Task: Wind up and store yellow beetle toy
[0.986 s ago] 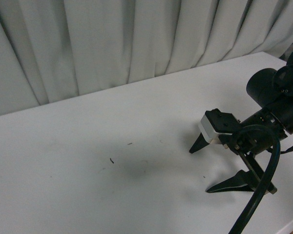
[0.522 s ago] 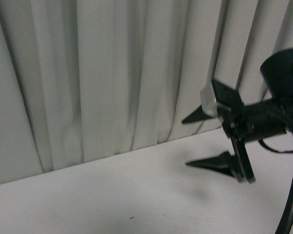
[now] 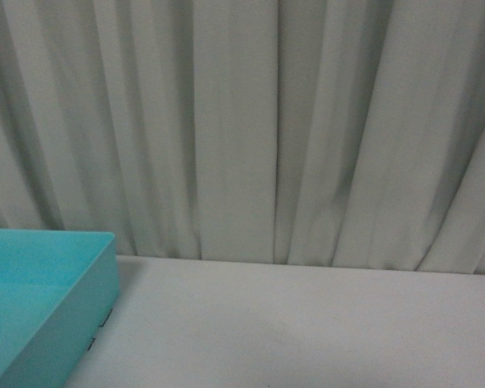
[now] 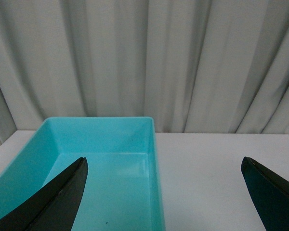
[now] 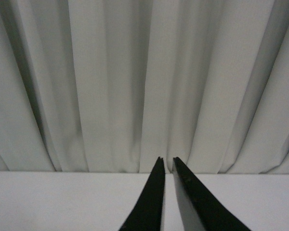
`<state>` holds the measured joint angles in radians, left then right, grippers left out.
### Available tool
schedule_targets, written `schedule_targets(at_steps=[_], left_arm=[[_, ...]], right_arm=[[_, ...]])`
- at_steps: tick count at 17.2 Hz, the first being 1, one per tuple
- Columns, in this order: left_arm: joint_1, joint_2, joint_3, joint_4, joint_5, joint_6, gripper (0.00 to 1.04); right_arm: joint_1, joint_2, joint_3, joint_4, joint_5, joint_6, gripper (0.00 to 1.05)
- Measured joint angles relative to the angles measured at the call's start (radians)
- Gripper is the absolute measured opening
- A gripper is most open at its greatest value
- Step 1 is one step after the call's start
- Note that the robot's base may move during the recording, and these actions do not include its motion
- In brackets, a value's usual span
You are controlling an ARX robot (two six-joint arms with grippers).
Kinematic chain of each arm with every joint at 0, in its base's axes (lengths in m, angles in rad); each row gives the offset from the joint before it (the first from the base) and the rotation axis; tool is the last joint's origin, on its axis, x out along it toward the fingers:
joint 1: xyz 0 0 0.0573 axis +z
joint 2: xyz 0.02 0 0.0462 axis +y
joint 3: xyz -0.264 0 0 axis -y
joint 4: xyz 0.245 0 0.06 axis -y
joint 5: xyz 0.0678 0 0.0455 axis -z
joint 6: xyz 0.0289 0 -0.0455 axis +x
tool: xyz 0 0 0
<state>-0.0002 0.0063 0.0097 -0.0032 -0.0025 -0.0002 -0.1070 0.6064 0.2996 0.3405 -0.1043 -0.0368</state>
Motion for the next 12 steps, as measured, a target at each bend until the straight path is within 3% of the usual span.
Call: schedule_targets(at_steps=[1, 3, 12], left_arm=[[0.0, 0.0, 0.0, 0.0, 0.001, 0.0, 0.98], [0.0, 0.0, 0.0, 0.0, 0.003, 0.0, 0.98], [0.0, 0.0, 0.0, 0.0, 0.002, 0.0, 0.98]], right_arm=[[0.012, -0.014, -0.035, -0.001, 0.008, 0.007, 0.02], [0.109, -0.06, -0.109, -0.008, 0.088, 0.018, 0.02], [0.107, -0.2, -0.206, -0.034, 0.102, 0.019, 0.02]])
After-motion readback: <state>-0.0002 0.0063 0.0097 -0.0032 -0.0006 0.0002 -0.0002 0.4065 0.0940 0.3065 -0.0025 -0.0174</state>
